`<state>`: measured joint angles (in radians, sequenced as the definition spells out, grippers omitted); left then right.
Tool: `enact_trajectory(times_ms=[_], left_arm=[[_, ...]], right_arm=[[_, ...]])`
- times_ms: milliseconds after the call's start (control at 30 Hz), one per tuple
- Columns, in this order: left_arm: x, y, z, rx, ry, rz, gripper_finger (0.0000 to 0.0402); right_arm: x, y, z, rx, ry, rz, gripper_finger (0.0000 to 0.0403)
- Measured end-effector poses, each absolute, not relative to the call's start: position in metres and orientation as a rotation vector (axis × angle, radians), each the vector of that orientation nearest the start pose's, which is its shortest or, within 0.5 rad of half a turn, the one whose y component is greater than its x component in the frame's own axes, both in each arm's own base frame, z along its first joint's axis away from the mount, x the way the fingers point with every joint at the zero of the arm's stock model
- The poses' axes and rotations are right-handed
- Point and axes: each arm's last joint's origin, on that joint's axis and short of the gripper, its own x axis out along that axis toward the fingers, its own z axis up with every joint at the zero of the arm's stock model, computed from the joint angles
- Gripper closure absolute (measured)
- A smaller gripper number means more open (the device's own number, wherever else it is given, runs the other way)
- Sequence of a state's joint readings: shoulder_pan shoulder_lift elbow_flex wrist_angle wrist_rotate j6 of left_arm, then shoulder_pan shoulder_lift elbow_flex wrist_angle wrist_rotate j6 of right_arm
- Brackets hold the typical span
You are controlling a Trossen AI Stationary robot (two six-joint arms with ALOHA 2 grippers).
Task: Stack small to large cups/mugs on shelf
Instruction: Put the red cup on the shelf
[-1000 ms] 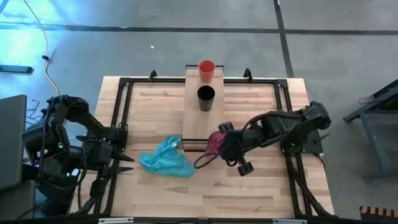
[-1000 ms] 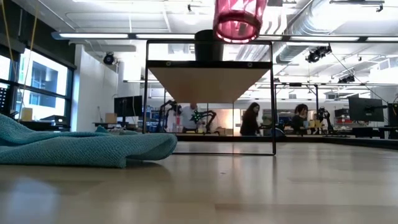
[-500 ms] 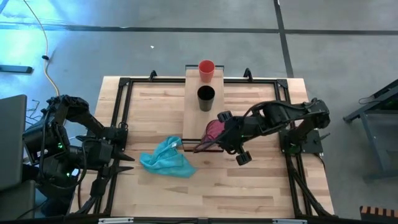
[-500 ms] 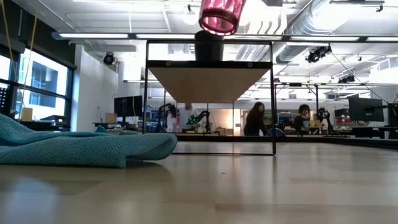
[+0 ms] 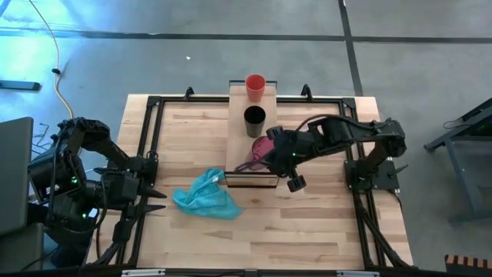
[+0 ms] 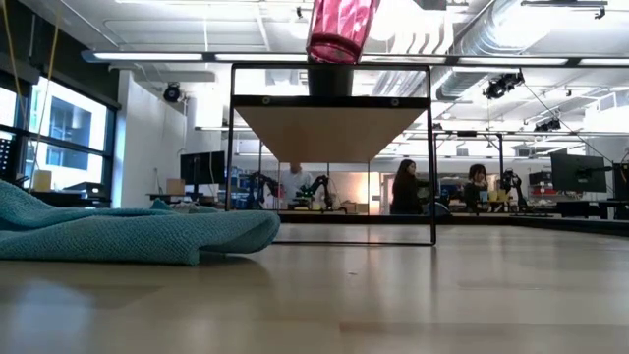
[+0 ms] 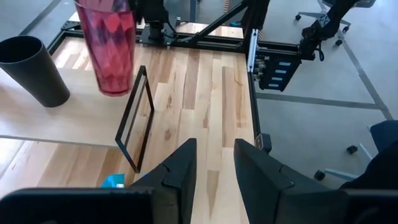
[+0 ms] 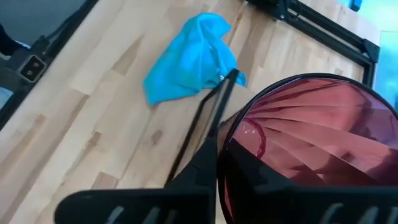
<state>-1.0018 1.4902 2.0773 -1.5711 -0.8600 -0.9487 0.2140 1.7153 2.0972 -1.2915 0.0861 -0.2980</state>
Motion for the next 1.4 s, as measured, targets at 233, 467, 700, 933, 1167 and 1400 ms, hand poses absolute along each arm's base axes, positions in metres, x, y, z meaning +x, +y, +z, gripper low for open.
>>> enact_trajectory(times_ms=[233, 467, 700, 933, 1167, 1400], left_arm=[[0.136, -0.171, 0.480, -0.131, 0.567, 0.149, 0.0305], [0.136, -0.171, 0.480, -0.131, 0.568, 0.149, 0.0305], [0.136, -0.171, 0.480, -0.130, 0.568, 0.148, 0.0305], [0.136, -0.171, 0.480, -0.123, 0.568, 0.146, 0.0305], [0.136, -0.172, 0.479, -0.120, 0.571, 0.149, 0.0305], [0.140, -0.179, 0.461, -0.087, 0.608, 0.181, 0.0305]], right_arm=[[0.318, 0.050, 0.435, -0.431, 0.890, 0.224, 0.0403], [0.320, 0.037, 0.435, -0.397, 0.894, 0.216, 0.0403], [0.320, 0.032, 0.435, -0.400, 0.894, 0.221, 0.0403], [0.324, 0.030, 0.431, -0.381, 0.890, 0.250, 0.0403], [0.334, 0.031, 0.418, -0.375, 0.947, 0.273, 0.0403], [0.343, 0.032, 0.405, -0.378, 1.004, 0.303, 0.0403]])
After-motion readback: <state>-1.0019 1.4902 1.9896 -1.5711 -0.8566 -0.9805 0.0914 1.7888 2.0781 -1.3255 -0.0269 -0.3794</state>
